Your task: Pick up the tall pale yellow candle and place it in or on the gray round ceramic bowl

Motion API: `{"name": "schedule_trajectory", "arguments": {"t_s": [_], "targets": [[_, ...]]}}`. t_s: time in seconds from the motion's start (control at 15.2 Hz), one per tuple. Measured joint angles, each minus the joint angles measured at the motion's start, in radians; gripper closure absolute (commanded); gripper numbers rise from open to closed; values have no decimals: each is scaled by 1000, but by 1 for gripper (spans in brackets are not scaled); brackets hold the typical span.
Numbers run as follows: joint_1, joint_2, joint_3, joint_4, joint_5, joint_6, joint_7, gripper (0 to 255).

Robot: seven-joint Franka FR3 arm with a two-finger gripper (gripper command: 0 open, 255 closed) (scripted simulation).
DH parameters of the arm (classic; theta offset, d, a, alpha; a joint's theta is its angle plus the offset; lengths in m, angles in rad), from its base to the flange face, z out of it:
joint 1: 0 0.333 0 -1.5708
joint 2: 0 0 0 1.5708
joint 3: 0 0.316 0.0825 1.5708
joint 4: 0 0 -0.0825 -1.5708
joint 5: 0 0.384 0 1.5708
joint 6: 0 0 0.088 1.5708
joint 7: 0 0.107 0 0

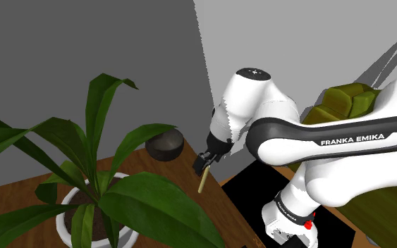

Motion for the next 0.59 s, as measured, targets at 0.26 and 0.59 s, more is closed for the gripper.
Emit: {"name": "schedule_trajectory", "arguments": {"t_s": [0.26,0.59], "targets": [[0,1,0,-1,0,2,0,255],[0,1,0,-1,0,2,0,255]]}}
